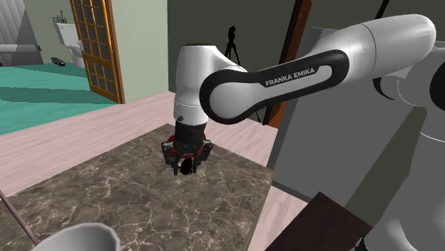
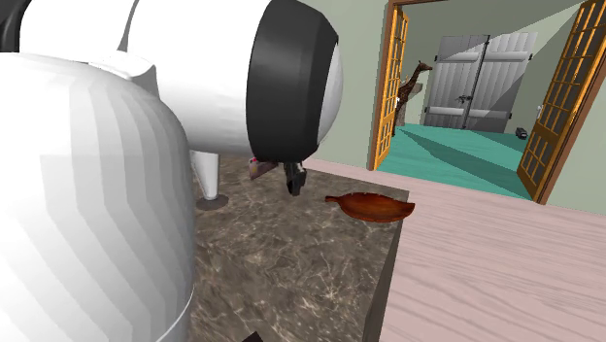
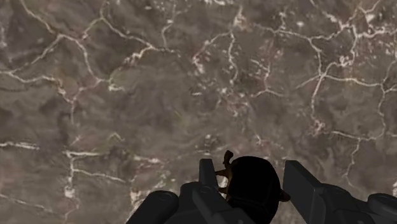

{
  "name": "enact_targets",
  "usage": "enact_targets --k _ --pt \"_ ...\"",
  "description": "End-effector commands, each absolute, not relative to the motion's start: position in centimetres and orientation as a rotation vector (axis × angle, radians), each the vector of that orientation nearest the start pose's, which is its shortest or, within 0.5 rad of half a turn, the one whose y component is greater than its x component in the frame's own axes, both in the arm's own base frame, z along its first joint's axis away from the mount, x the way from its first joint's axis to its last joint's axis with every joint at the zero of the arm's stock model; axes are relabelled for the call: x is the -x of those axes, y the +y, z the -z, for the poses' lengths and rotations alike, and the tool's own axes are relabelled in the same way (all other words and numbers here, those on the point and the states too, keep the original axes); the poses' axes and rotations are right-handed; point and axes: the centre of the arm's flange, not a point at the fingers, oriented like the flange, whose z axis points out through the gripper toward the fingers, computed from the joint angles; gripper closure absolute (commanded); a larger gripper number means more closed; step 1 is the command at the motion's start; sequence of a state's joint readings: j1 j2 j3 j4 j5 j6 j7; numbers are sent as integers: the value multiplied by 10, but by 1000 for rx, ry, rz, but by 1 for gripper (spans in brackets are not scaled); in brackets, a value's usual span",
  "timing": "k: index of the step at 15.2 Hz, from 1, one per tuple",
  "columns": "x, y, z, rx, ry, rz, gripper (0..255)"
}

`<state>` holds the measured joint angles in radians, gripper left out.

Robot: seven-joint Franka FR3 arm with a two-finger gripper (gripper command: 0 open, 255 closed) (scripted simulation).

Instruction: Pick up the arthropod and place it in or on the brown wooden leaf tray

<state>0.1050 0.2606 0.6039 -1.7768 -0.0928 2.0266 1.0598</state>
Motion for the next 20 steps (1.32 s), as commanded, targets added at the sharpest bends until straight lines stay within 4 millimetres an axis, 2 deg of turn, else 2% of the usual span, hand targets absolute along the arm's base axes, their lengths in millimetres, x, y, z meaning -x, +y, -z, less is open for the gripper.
enact_targets --k 1,2,20 --pt "-493 383 -447 3032 505 -39 255" --pt "-493 383 -449 3032 505 -39 255" --pt "-698 265 -445 3032 505 -39 255"
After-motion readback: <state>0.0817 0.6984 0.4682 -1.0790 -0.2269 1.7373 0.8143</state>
